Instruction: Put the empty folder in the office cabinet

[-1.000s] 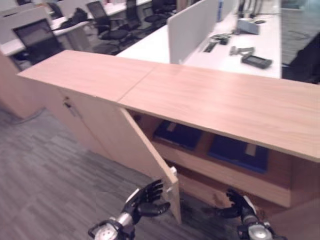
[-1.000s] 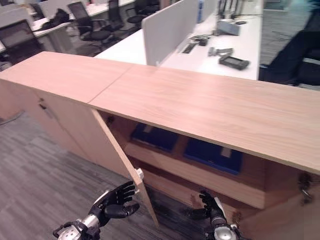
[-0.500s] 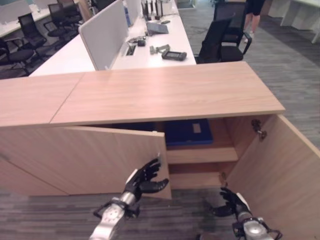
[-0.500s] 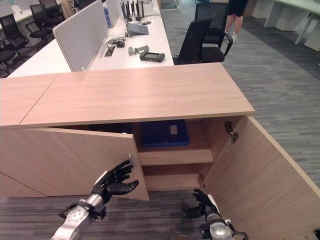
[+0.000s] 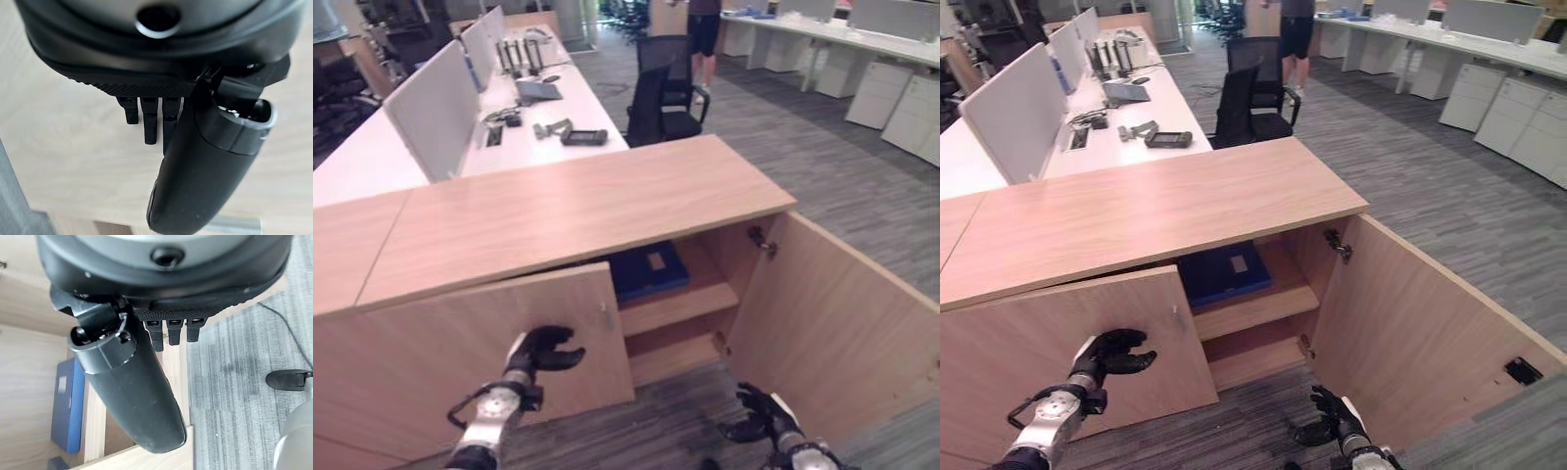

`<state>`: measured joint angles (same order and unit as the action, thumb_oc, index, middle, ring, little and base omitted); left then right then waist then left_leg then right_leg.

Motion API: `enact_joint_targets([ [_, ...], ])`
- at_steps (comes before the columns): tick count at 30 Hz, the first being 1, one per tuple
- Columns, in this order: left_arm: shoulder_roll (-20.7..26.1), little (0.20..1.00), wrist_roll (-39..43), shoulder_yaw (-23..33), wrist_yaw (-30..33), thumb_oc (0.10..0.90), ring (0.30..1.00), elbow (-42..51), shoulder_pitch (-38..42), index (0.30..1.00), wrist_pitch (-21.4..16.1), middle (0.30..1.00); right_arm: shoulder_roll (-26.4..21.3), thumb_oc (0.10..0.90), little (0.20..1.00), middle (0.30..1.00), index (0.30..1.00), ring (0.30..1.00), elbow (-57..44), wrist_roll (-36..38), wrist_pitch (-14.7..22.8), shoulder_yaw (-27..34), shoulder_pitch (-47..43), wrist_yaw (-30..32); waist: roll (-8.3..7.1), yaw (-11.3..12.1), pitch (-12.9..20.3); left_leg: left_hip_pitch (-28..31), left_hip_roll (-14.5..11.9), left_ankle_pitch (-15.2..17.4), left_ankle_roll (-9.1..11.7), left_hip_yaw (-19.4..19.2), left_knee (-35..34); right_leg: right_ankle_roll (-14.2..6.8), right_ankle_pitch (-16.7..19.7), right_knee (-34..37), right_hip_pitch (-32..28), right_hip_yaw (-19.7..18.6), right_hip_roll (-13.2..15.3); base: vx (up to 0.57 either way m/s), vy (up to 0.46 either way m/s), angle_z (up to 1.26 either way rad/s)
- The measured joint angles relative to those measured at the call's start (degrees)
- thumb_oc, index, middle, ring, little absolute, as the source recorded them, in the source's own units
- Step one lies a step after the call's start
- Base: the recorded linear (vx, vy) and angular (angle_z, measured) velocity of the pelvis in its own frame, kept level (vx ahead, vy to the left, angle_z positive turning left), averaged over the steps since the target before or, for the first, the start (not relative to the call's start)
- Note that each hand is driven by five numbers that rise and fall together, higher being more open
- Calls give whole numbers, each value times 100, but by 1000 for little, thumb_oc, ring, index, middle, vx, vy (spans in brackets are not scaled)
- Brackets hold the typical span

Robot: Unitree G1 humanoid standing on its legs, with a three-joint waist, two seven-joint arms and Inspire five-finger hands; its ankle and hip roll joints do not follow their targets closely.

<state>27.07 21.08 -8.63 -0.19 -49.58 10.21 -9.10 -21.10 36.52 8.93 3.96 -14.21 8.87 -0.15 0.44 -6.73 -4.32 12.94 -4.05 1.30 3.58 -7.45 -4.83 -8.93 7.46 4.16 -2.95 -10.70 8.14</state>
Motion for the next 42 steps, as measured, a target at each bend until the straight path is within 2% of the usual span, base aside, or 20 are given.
enact_joint_targets([
  [4,287,900,-73,1,-15,800,900,-372,167,900,0,900,-3,800,900,900,900,900,0,0,3,0,-8,-19,-79,-103,49,6,-42,20,41,-81,-3,-4,9,10,42,-28,-59,50,95,-12],
  [11,531,900,-127,7,-1,800,900,-506,179,900,12,900,28,800,900,900,900,900,11,-1,2,-1,45,-79,-298,-60,194,-19,-64,13,26,-329,-1,-31,-30,-37,241,-43,-65,-5,65,-20],
  [14,518,900,-121,7,105,800,900,-406,127,900,19,900,70,800,900,900,900,900,11,-2,2,-4,44,-75,-337,33,216,-55,-42,3,21,-439,-2,-119,-111,-1,343,-69,-38,-63,2,-23],
  [16,380,900,-108,112,299,800,900,305,-256,900,29,900,147,800,900,900,900,900,29,-2,2,49,46,-56,-363,75,216,-147,-23,-34,11,-500,3,-127,-114,5,456,-34,0,-188,-81,-15],
  [17,275,900,-106,107,345,800,900,500,-333,900,37,900,157,800,900,900,900,900,60,-4,-5,48,46,-50,-372,147,210,-178,-17,-74,39,-517,28,-127,-115,-56,539,88,30,-214,-100,-6],
  [18,145,900,-106,99,444,800,900,856,-498,900,36,900,180,800,900,900,900,900,124,-5,-4,54,6,-10,-362,256,193,-215,-37,-124,32,-640,25,-43,-302,-109,671,564,176,-232,-135,-42],
  [19,-108,900,-106,-13,445,800,900,1507,-768,900,-27,900,261,800,900,900,900,900,400,-27,-18,167,-150,37,-204,549,129,-256,-213,-148,23,-806,27,12,-467,-413,858,1721,422,-193,-135,-35],
  [20,-246,900,-102,-97,403,800,900,1623,-818,900,-47,900,306,800,900,900,900,900,423,-55,-28,167,-176,68,-114,586,73,-311,-315,-172,40,-796,61,8,-520,-744,872,1987,550,-231,-181,-25],
  [21,-503,900,-56,-48,372,800,900,1937,-1022,900,-71,900,343,800,900,900,900,900,407,-137,-25,168,-161,65,-66,653,48,-266,-428,-184,51,-782,60,-45,-699,-1509,873,2563,814,-89,-170,13],
  [22,-580,900,-16,-59,330,800,900,2085,-1147,900,-98,900,396,800,900,900,900,900,406,-177,-19,173,-145,67,-96,693,61,-227,-450,-167,72,-766,67,-66,-786,-1822,822,2617,916,-74,-233,-6],
  [23,-492,900,64,-100,182,800,900,2229,-1290,900,-119,900,540,800,900,900,900,900,404,-204,-1,174,-181,68,-319,750,105,-183,-409,-172,216,-785,61,-188,-622,-1743,599,2346,1014,-84,-292,-23],
  [24,-547,900,97,-79,173,800,900,2193,-1317,900,-122,900,566,800,900,900,900,900,433,-205,5,205,-280,71,-324,762,100,-168,-420,-150,292,-799,67,-207,-759,-1490,529,2272,926,-66,-201,-34],
  [25,-664,900,142,-92,178,800,900,2205,-1391,900,-101,900,515,800,900,900,900,900,431,-205,6,257,-365,107,-96,741,72,-210,-638,-241,375,-865,79,-120,-662,-1376,526,2306,817,-78,-355,-34],
  [26,-830,900,180,-93,67,800,900,2285,-1438,900,-110,900,390,800,900,900,900,900,415,-205,73,359,-414,144,72,708,32,-259,-732,-232,418,-918,99,-82,-679,-1234,547,2366,707,-31,-247,-25],
  [29,-1258,900,285,-176,-157,800,900,2317,-1508,900,-108,900,39,800,900,900,900,900,469,-205,-15,524,-385,217,441,674,-50,-398,-938,-253,454,-907,329,1,-747,-1448,689,2346,570,-41,-436,-15],
  [35,-1387,900,394,-245,-323,800,900,2326,-1668,900,-109,900,-178,800,900,900,900,900,455,-202,-43,604,-147,196,628,663,-35,-477,-1253,-341,377,-927,707,167,-801,-1352,766,2127,203,-29,-324,-30],
  [37,-1411,900,542,-243,-402,800,900,2327,-1679,900,-107,900,-199,800,900,900,900,900,451,-203,-45,592,-87,189,676,673,-4,-493,-1373,-403,375,-923,750,226,-707,-1183,754,2153,76,-11,-263,-16],
  [38,-1410,900,566,-239,-410,800,900,2325,-1694,900,-105,900,-187,800,900,900,900,900,449,-202,-44,597,-67,176,627,681,-33,-479,-1372,-398,382,-923,751,241,-678,-1100,714,2118,45,2,-219,-15],
  [41,-1413,900,567,-243,-419,800,900,2323,-1749,900,-90,900,-193,800,900,900,900,900,451,-200,-39,573,-37,176,704,650,-16,-442,-1492,-538,435,-888,810,304,-466,-611,426,2148,-145,-6,-160,-13],
  [42,-1409,900,569,-244,-416,800,900,2317,-1749,900,-88,900,-185,800,900,900,900,900,454,-200,-39,574,-33,178,675,637,-44,-437,-1498,-561,460,-885,897,342,-368,-477,313,2122,-146,-30,-136,-7],
])
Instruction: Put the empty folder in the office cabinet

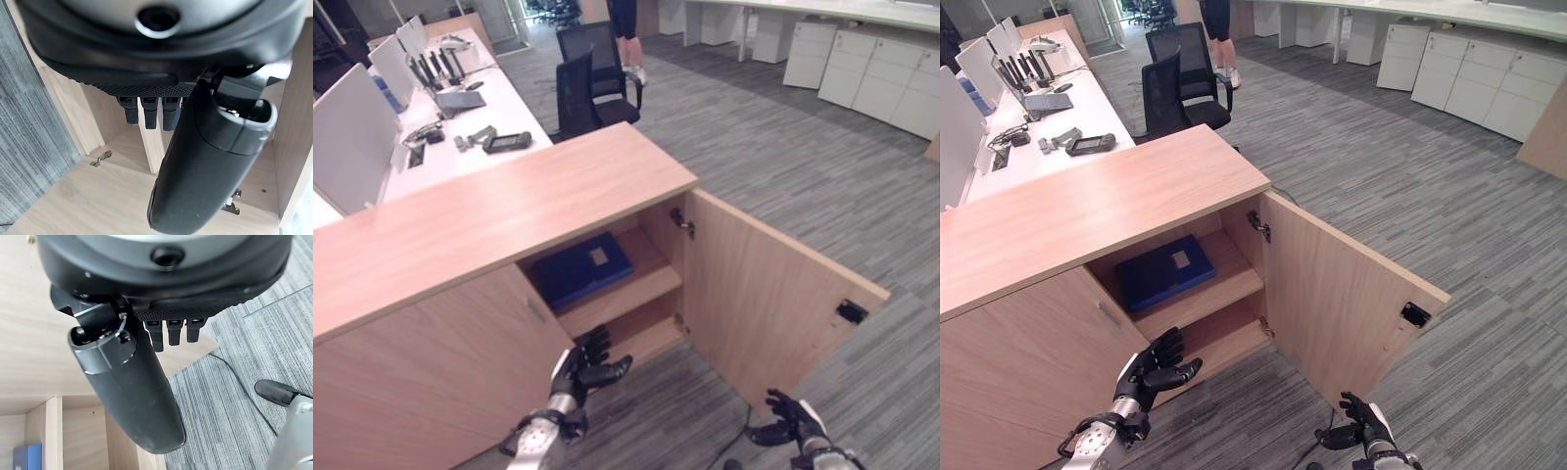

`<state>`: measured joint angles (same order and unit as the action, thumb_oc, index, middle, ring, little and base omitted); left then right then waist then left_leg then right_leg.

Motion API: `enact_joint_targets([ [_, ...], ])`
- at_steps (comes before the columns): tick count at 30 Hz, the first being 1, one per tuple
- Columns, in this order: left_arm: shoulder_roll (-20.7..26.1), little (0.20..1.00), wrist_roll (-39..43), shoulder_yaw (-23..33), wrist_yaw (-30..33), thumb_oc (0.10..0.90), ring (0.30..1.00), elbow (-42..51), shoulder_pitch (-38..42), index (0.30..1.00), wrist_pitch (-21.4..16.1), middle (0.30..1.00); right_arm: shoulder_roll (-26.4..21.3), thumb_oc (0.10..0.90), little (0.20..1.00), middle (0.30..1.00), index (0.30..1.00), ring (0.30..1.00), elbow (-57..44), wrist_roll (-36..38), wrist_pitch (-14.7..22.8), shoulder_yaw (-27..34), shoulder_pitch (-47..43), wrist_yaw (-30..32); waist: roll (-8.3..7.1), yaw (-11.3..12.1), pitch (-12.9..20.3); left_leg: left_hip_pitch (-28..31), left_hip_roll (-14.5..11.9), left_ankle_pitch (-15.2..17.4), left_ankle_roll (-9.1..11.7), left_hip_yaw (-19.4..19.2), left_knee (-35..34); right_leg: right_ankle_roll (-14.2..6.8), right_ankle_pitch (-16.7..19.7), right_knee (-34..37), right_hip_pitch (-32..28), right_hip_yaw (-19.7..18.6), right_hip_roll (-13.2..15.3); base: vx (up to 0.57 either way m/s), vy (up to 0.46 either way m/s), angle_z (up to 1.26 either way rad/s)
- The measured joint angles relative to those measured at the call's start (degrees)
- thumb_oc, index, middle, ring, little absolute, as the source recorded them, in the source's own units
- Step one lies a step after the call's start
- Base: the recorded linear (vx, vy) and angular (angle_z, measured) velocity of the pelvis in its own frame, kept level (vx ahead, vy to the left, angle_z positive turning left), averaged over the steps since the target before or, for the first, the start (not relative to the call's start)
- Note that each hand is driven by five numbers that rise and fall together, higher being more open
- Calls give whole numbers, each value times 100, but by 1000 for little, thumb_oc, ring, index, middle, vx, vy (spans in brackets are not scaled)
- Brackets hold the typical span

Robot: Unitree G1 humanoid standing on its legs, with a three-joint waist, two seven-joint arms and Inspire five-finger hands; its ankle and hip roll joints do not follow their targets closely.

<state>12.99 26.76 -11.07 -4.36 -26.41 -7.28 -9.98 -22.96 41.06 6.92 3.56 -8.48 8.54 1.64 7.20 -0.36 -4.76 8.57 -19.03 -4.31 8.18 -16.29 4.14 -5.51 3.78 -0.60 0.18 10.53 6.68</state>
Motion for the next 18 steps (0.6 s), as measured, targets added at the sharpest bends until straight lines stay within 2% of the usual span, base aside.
enact_joint_targets([
  [2,-6,900,0,-5,1,800,900,-5,-37,900,7,900,-9,800,900,900,900,900,-4,3,1,-23,-11,4,-40,-96,-40,10,8,-184,183,3,197,32,76,250,-207,6,-41,-53,-168,-6],
  [4,-4,900,-1,-12,2,800,900,-13,-50,900,8,900,-7,800,900,900,900,900,-36,3,27,-21,-26,27,-95,-97,-85,4,10,-313,327,35,347,97,149,408,-343,-77,1,-40,-165,-20],
  [5,1,900,1,-42,12,800,900,-20,-31,900,5,900,-24,800,900,900,900,900,-17,4,24,-38,-66,35,-142,-90,-113,-94,110,-368,311,437,634,194,200,474,-360,-234,11,12,-115,-47],
  [6,-16,900,0,-109,17,800,900,-25,-38,900,4,900,-49,800,900,900,900,900,-14,5,24,-21,-112,60,-210,-52,-131,-230,419,-138,428,1149,730,284,249,541,-394,-385,162,11,-136,-60],
  [7,-34,900,-1,-232,-5,800,900,-24,31,900,8,900,-131,800,900,900,900,900,-7,5,28,2,-229,104,-295,-143,-173,-339,1014,431,305,1277,291,283,306,553,-296,-544,346,23,-85,-56],
  [8,-67,900,-1,-308,-12,800,900,-13,96,900,9,900,-188,800,900,900,900,900,14,5,27,41,-233,122,-296,-149,-178,-323,1415,539,67,1420,-132,233,332,558,-251,-606,453,35,-17,-32],
  [9,-58,900,-2,-335,-38,800,900,19,122,900,6,900,-185,800,900,900,900,900,102,5,25,50,-213,135,-159,-278,-179,-219,1556,512,-247,1289,-634,118,334,594,-279,-587,236,52,1,-65],
  [10,18,900,0,-292,-20,800,900,-58,117,900,14,900,3,800,900,900,900,900,361,7,22,45,-248,150,-196,-188,-147,-82,1495,437,-551,1186,-756,94,338,591,-333,-765,61,48,16,-61],
  [13,365,900,0,-239,-5,800,900,-51,67,900,37,900,322,800,900,900,900,900,478,104,4,131,77,148,-597,-301,-86,45,1509,444,-588,1079,-897,19,321,505,-311,-529,175,39,20,-30],
  [14,405,900,-1,-224,-7,800,900,-44,-15,900,41,900,342,800,900,900,900,900,551,167,-2,170,71,156,-592,-293,-87,95,1503,426,-558,1019,-895,-32,348,556,-362,-542,169,-5,1,-21],
  [16,394,900,-2,-223,-11,800,900,-40,-104,900,96,900,267,800,900,900,900,900,568,265,-9,301,69,220,-472,-357,-87,177,1504,419,-546,961,-871,-76,379,594,-446,-547,175,-13,9,-9],
  [18,396,900,-2,-191,-15,800,900,0,-129,900,95,900,178,800,900,900,900,900,577,285,-13,354,-79,220,-386,-297,-88,264,1488,418,-545,876,-870,-86,372,595,-500,-570,151,-5,3,-6],
])
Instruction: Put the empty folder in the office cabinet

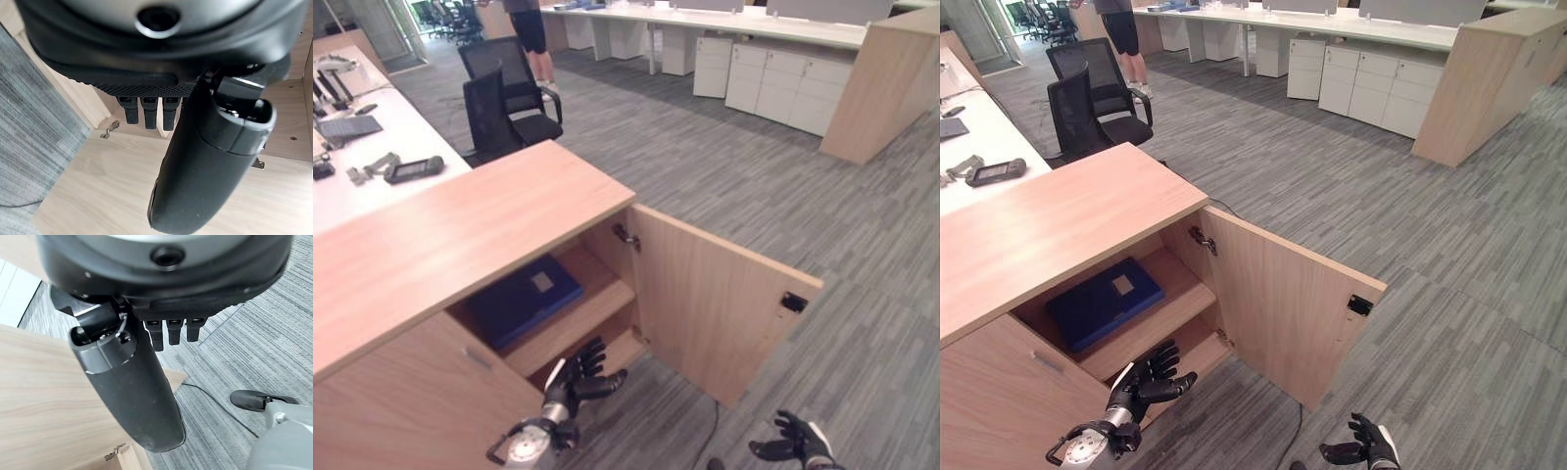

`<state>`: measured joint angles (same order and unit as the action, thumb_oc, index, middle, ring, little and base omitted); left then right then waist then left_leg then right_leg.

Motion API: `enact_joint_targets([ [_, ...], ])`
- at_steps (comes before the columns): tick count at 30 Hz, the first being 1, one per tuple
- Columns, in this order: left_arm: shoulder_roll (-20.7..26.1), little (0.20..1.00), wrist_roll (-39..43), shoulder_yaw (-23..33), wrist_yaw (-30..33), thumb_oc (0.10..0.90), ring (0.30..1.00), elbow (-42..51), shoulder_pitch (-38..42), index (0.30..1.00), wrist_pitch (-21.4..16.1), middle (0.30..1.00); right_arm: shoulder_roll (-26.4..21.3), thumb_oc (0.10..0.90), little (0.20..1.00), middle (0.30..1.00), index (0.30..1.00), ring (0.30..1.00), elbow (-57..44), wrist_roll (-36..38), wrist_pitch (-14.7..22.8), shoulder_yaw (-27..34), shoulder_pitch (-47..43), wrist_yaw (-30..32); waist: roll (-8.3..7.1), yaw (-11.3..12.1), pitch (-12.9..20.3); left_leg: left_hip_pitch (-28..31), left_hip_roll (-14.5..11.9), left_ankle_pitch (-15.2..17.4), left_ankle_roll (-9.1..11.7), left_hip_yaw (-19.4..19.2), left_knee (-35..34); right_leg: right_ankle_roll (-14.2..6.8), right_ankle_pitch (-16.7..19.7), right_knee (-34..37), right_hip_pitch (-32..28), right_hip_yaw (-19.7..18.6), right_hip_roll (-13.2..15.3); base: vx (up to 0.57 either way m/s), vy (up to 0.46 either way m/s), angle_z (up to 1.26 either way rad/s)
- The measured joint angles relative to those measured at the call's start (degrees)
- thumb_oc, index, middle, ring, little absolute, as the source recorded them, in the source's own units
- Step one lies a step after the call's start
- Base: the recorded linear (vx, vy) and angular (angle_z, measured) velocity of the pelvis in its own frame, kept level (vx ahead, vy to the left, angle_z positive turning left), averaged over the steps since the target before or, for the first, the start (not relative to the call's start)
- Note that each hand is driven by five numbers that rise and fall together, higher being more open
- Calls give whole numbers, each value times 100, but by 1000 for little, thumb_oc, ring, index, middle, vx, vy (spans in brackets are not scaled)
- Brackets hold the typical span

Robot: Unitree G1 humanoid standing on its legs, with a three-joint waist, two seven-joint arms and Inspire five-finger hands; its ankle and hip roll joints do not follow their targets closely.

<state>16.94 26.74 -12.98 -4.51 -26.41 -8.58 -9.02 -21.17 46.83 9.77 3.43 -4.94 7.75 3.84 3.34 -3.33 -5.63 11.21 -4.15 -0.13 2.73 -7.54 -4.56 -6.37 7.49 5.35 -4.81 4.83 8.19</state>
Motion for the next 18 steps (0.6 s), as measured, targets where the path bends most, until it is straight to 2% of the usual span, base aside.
enact_joint_targets([
  [5,5,900,-1,124,-101,800,900,27,39,900,0,900,-269,800,900,900,900,900,18,177,36,383,-463,101,24,54,-3,54,-58,30,40,-45,-25,-3,-28,2,-53,-12,-60,-3,-2,-1],
  [12,23,900,-4,170,-148,800,900,36,-179,900,33,900,-1001,800,900,900,900,900,-89,222,56,536,-852,298,62,82,40,76,-104,86,23,-48,-27,31,-46,2,-85,-35,-99,-2,-3,-2],
  [16,21,900,-10,174,-233,800,900,35,-216,900,35,900,-1039,800,900,900,900,900,-460,219,53,406,-879,295,90,101,60,88,-131,54,73,-44,-25,24,-34,2,-109,-6,-124,7,1,3],
  [18,14,900,-14,177,-243,800,900,35,-264,900,34,900,-904,800,900,900,900,900,-630,216,44,267,-954,289,99,217,123,99,-158,36,102,-20,-26,45,-56,3,-156,44,-145,35,4,11],
])
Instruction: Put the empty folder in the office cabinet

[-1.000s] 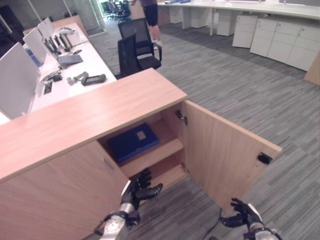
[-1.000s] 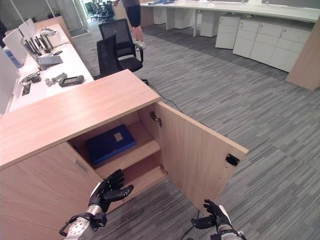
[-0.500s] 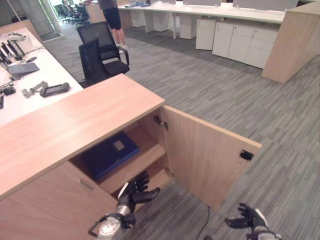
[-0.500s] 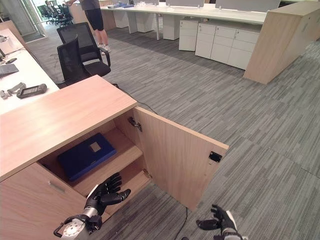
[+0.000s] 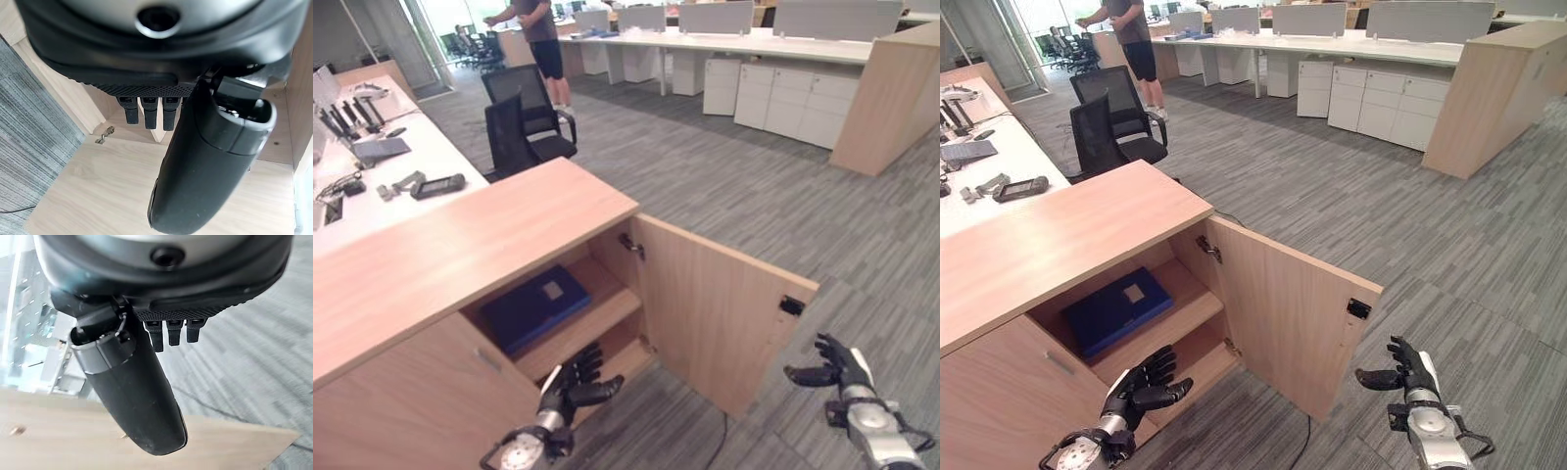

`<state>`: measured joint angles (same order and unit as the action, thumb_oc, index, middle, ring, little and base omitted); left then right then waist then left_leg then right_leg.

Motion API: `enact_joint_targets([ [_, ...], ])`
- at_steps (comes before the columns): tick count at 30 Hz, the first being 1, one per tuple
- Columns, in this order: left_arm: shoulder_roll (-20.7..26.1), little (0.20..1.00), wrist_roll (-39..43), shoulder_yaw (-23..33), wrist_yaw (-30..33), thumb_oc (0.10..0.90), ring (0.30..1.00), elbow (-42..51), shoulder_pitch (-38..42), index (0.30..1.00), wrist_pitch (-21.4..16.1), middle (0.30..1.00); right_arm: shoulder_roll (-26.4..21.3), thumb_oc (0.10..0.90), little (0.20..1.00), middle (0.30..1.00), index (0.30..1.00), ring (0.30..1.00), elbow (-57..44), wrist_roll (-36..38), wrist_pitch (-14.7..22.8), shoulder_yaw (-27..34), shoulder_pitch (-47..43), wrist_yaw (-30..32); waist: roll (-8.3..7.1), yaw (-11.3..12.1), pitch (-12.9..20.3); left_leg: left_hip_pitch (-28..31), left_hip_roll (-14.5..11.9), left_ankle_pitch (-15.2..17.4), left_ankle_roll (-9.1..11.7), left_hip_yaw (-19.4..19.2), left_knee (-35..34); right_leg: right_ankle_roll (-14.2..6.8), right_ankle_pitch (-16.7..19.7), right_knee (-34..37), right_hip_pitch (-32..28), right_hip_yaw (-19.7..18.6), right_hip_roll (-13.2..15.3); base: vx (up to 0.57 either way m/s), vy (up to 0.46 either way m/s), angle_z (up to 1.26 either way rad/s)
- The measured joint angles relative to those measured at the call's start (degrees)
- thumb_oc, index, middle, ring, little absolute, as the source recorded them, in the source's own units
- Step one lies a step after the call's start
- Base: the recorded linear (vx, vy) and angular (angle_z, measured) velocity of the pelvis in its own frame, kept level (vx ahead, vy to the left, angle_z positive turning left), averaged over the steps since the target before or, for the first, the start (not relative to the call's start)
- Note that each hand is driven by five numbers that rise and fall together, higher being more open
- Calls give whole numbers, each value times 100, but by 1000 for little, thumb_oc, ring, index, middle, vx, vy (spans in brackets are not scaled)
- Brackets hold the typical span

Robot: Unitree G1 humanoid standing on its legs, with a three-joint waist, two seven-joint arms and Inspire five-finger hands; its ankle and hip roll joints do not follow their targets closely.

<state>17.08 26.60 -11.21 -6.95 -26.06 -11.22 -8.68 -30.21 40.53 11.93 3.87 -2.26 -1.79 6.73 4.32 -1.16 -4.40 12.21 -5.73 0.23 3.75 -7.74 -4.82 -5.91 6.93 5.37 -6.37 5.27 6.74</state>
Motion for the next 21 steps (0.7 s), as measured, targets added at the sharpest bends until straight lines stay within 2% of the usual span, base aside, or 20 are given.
enact_joint_targets([
  [4,-12,900,-3,-8,-1,800,900,-29,-122,900,17,900,292,800,900,900,900,900,-382,35,-20,-339,-184,33,-31,140,34,-3,-12,-10,14,46,2,27,15,0,-17,34,-10,15,1,6],
  [11,-42,900,-61,2,29,800,900,-66,-150,900,21,900,296,800,900,900,900,900,-573,-65,-97,-596,-16,98,-93,114,53,-56,-28,-12,-3,259,-3,17,-10,-2,-65,183,-16,22,7,10],
  [16,-42,900,-224,4,38,800,900,-123,-155,900,22,900,295,800,900,900,900,900,-976,-70,-179,-624,304,73,-121,106,74,-121,-38,-59,-14,365,-2,80,-25,-2,-57,289,-18,2,7,10],
  [21,-65,900,-229,54,143,800,900,-331,-191,900,21,900,293,800,900,900,900,900,-1857,-286,-174,-746,1164,-172,-156,98,137,-240,-65,-102,4,528,-1,86,-24,-42,-33,434,-42,-24,-17,16],
])
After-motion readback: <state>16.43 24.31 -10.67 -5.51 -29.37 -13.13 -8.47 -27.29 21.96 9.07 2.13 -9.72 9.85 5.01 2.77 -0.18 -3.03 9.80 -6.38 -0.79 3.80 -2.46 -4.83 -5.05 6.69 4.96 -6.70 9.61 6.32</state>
